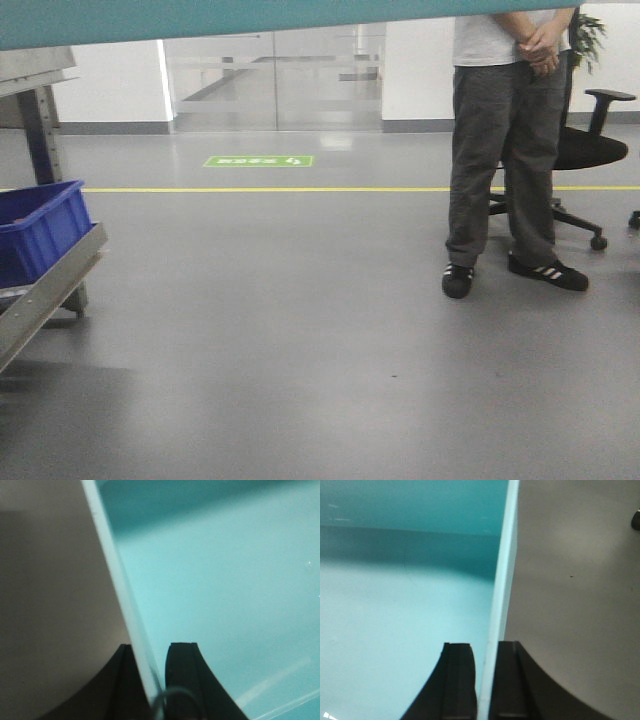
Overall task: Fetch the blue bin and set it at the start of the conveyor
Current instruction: 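Hold the teal bin with both grippers while driving to the conveyor table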
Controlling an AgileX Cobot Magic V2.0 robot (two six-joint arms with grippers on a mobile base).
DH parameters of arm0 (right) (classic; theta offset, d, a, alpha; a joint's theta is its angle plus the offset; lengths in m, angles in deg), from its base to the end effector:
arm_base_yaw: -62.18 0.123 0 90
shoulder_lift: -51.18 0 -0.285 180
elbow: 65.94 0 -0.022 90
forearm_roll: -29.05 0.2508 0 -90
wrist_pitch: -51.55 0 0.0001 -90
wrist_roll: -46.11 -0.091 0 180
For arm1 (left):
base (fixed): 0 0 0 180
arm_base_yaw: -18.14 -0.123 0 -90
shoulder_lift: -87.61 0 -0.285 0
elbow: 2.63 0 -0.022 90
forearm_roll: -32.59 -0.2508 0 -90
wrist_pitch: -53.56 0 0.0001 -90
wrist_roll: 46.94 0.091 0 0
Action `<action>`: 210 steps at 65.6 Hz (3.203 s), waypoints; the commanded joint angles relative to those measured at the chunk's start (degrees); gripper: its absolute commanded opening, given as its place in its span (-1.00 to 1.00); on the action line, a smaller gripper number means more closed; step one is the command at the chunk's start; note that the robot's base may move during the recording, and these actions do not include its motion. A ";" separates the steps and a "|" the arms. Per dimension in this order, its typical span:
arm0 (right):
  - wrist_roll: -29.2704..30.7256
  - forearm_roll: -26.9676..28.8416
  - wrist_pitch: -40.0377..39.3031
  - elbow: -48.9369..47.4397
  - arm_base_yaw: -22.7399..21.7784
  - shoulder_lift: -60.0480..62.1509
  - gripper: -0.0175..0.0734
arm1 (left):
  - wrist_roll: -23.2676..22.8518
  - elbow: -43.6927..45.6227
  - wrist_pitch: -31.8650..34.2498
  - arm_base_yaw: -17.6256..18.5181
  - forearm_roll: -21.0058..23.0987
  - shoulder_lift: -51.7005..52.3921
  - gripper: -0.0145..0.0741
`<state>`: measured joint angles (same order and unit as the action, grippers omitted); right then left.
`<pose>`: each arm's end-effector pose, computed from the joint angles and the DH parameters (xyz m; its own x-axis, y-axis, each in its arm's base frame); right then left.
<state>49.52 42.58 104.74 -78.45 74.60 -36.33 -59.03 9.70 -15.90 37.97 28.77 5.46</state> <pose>0.2845 0.0801 0.4395 -0.6211 -0.0527 -0.7820 -0.3057 0.9350 0.1798 0.2353 -0.0788 0.4436 -0.7560 0.0748 -0.6503 0.1621 0.9839 -0.0753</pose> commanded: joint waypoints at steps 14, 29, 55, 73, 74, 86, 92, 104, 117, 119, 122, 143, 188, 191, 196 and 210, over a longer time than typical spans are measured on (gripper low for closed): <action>0.92 -1.74 -2.68 -0.22 -0.40 0.45 -0.95 | 1.33 0.14 0.43 -0.16 -0.73 0.78 -0.92; 0.92 -1.74 -2.68 -0.22 -0.40 0.45 -0.95 | 1.33 0.14 0.43 -0.16 -0.73 0.78 -0.92; 0.92 -1.74 -2.68 -0.22 -0.40 0.45 -0.95 | 1.33 0.14 0.43 -0.16 -0.73 0.78 -0.92; 0.92 -1.74 -2.68 -0.22 -0.40 0.45 -0.95 | 1.33 0.14 0.59 -0.16 -0.73 0.78 -0.92; 0.92 -1.74 -2.68 -0.22 -0.40 0.45 -0.95 | 1.33 0.14 0.59 -0.16 -0.73 0.78 -0.92; 0.92 -1.74 -2.68 -0.22 -0.40 0.45 -0.95 | 1.33 0.14 0.59 -0.16 -0.73 0.78 -0.92; 0.92 -1.74 -2.68 -0.22 -0.40 0.45 -0.95 | 1.33 0.14 0.59 -0.16 -0.73 0.78 -0.92; 0.92 -1.74 -2.68 -0.22 -0.40 0.45 -0.95 | 1.33 0.14 0.57 -0.16 -1.95 0.78 -0.92; 0.92 -1.74 -2.68 -0.22 -0.40 0.45 -0.95 | 1.33 0.14 0.57 -0.16 -3.61 0.78 -0.92; 0.92 -1.74 -2.68 -0.22 -0.40 0.45 -0.95 | 1.33 0.14 0.57 -0.16 -4.03 0.78 -0.92; 0.92 -1.74 -2.68 -0.22 -0.40 0.45 -0.95 | 1.33 0.14 0.57 -0.16 -4.45 0.78 -0.92; 0.92 -1.74 -2.68 -0.22 -0.40 0.45 -0.95 | 1.33 0.14 0.57 -0.16 -4.45 0.78 -0.92; 0.92 -1.74 -2.92 -0.22 -0.40 0.43 -0.95 | 1.33 0.14 0.57 -0.16 -7.57 0.78 -0.92; 0.92 -1.74 -2.92 -0.22 -0.40 0.43 -0.95 | 1.33 0.14 0.57 -0.16 -8.07 0.78 -0.92; 0.92 -1.74 -3.03 -0.22 -0.40 0.43 -0.95 | 1.33 0.14 0.57 -0.16 -9.96 0.78 -0.92; 0.92 -1.74 -3.13 -0.22 -0.40 0.43 -0.95 | 1.33 0.14 0.57 -0.16 -15.65 0.78 -0.92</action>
<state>49.41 44.09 103.57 -78.45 75.01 -36.70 -59.03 9.62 -14.24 38.10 21.97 5.46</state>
